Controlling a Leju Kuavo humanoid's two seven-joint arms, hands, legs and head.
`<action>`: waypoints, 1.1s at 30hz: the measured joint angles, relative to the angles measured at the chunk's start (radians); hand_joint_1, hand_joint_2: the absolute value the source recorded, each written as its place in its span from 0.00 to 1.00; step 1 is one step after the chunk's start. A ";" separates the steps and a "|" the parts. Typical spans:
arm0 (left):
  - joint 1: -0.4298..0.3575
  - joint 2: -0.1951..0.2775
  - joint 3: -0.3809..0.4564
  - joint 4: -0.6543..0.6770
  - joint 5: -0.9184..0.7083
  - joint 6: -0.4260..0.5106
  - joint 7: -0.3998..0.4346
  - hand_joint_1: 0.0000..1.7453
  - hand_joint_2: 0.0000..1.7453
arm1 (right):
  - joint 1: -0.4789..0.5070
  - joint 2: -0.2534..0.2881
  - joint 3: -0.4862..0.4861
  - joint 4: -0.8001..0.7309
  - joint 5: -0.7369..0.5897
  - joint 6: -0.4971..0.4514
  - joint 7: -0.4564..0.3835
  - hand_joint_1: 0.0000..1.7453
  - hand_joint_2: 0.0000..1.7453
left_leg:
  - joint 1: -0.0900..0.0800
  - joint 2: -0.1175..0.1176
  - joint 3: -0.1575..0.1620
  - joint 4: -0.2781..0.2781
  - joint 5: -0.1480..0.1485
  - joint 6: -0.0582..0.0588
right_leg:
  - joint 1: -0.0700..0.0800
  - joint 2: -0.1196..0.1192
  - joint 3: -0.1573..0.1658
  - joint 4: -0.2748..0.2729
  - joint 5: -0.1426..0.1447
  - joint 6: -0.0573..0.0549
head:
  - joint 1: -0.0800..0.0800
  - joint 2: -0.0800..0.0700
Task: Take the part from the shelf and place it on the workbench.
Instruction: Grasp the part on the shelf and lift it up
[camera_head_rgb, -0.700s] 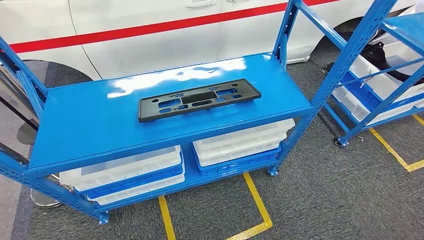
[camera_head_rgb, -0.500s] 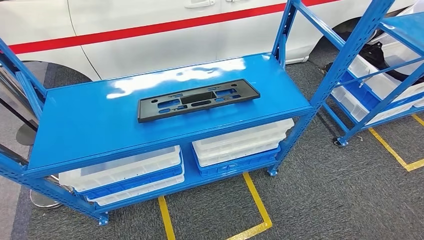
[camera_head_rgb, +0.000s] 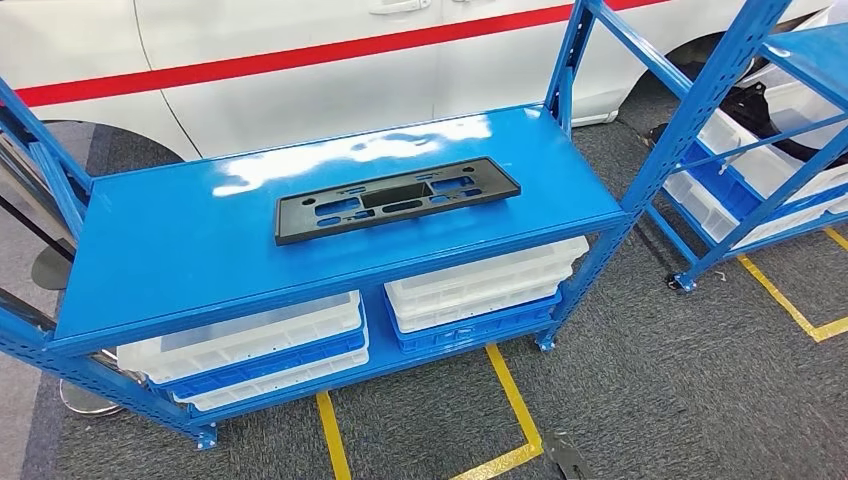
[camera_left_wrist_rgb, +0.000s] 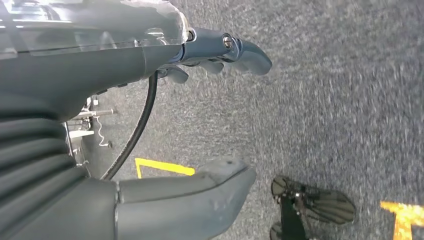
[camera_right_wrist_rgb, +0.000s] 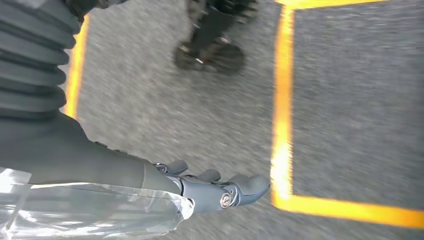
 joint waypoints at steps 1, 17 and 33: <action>0.002 0.017 0.006 0.005 0.004 -0.014 -0.004 0.00 0.00 | -0.007 -0.009 0.004 0.001 0.002 0.008 -0.030 0.00 0.00 | 0.000 0.000 0.000 0.000 0.000 0.000 | 0.000 0.000 0.000 0.000 0.000 0.000 | 0.000 0.000; 0.148 -0.052 0.091 -0.090 -0.053 -0.046 -0.008 0.00 0.00 | 0.029 -0.055 -0.077 -0.098 0.035 0.041 -0.230 0.00 0.00 | -0.002 0.000 -0.001 0.000 0.000 0.000 | -0.002 0.000 -0.001 -0.001 0.000 0.000 | 0.000 0.000; 0.195 -0.211 0.246 -0.214 -0.222 -0.006 -0.011 0.00 0.00 | 0.157 0.012 -0.319 -0.488 0.207 0.175 -0.231 0.00 0.00 | -0.001 0.000 0.000 0.000 0.000 0.000 | -0.001 0.000 -0.001 0.000 0.000 0.000 | 0.000 0.000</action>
